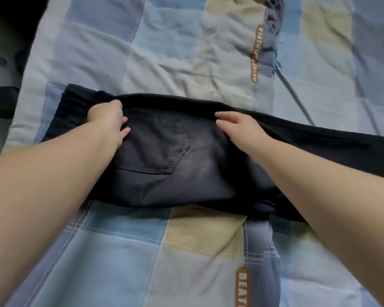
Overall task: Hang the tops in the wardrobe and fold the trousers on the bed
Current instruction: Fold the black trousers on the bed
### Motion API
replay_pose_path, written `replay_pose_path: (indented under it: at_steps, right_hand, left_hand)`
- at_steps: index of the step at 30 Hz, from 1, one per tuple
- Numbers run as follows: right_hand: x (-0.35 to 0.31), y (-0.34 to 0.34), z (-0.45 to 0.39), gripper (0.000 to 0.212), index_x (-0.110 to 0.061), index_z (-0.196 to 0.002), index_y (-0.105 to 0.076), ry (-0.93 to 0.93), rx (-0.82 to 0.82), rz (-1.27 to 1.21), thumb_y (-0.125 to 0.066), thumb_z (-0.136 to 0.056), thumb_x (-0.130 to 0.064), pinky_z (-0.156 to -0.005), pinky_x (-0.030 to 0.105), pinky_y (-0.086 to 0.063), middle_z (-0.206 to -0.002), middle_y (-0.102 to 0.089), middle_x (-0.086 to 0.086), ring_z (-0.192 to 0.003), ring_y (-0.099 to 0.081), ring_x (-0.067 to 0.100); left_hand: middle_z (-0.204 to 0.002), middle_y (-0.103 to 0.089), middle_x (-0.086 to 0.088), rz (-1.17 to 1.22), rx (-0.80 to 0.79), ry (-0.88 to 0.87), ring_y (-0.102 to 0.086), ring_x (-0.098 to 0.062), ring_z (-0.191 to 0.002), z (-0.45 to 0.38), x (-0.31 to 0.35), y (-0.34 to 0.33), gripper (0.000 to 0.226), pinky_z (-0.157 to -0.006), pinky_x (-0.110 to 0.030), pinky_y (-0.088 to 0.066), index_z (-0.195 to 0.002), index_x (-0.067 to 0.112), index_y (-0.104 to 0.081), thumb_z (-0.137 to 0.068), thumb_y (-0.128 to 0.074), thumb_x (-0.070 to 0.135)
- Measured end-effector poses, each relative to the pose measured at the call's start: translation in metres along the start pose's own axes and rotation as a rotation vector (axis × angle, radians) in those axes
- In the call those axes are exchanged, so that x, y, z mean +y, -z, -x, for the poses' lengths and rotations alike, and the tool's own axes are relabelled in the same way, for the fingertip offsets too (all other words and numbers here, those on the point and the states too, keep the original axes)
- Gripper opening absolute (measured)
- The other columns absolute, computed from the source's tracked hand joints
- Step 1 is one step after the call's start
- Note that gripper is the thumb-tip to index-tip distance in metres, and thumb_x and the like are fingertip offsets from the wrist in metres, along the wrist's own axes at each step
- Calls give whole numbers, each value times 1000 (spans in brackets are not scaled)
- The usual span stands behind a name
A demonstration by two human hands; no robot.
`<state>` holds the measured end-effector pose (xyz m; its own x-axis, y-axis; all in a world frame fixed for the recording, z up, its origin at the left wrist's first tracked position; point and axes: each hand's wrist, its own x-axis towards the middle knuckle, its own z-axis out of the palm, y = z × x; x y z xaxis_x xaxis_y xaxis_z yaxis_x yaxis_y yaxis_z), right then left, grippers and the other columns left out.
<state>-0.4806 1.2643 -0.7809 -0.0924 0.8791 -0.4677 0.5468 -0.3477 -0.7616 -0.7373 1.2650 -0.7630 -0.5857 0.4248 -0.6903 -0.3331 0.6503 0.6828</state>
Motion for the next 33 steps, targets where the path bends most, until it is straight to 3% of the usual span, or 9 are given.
replay_pose_path:
  at_steps: [2, 4, 6, 13, 18, 22, 26, 30, 33]
  right_hand:
    - [6, 11, 23, 25, -36, -113, -66, 67, 16, 189, -54, -91, -32, -62, 3, -38, -100, -69, -14, -80, -59, -3]
    - [23, 28, 53, 25, -35, -111, -67, 109, 25, 240, -52, -92, -30, -76, 11, -38, -107, -66, -16, -95, -58, 2]
    - [47, 52, 90, 25, -33, -111, -67, 118, 40, 243, -52, -92, -26, -86, 16, -35, -114, -63, -17, -107, -54, 1]
    - [155, 146, 205, 23, -24, -102, -72, 75, 73, 348, -56, -89, -12, -87, 21, -39, -103, -65, -9, -103, -58, 12]
    - [241, 229, 266, 23, -20, -103, -73, 68, 42, 539, -58, -87, -10, -94, 26, -37, -109, -67, -3, -110, -55, 18]
    - [310, 305, 310, 32, -14, -110, -72, 35, 92, 643, -57, -85, 0, -102, 37, -37, -120, -65, 6, -119, -53, 28]
    - [370, 351, 331, 53, -24, -137, -50, -72, -38, 786, -49, -89, -4, -113, 36, -22, -149, -39, 0, -142, -26, 21]
    - [418, 361, 339, 74, -29, -150, -19, 31, -228, 993, -48, -89, -1, -117, 38, -7, -160, -5, 3, -147, -1, 21]
    - [433, 354, 335, 77, -25, -152, -7, 67, -302, 1093, -44, -90, 2, -118, 45, -3, -160, 3, 7, -147, 5, 25]
  left_hand:
    - [-86, -55, 8, -37, 50, -60, -58, -5, -86, 17, 0, -3, 23, -82, -29, -52, -110, 20, -60, -91, -47, 14]
    - [-91, -57, 6, -136, 75, -167, -55, -5, -77, 43, -6, -9, 21, -80, -27, -54, -101, 24, -62, -88, -48, 16]
    - [-104, -60, 5, -194, 19, -208, -59, -7, -84, 74, -21, -20, 22, -73, -25, -53, -106, 25, -62, -90, -48, 20]
    - [-93, -65, 5, -274, -352, 45, -63, -6, -81, 218, -126, -74, 9, -67, -23, -49, -96, 22, -60, -96, -51, 22]
    - [-91, -66, 4, -351, -430, 128, -62, -7, -76, 306, -215, -127, 7, -67, -23, -49, -89, 22, -60, -94, -55, 23]
    - [-96, -66, 2, -420, -493, 251, -64, -8, -80, 371, -286, -174, 8, -71, -26, -52, -98, 20, -59, -93, -56, 25]
    - [-111, -62, -2, -538, -549, 321, -62, -11, -92, 422, -350, -215, 10, -74, -30, -53, -102, 20, -58, -95, -55, 26]
    - [-131, -50, -2, -584, -534, 364, -56, -16, -108, 451, -404, -246, 53, -78, -37, -53, -138, 17, -39, -92, -61, 30]
    - [-130, -56, -2, -599, -594, 434, -60, -18, -110, 459, -430, -261, 44, -77, -36, -52, -127, 14, -47, -90, -63, 33]
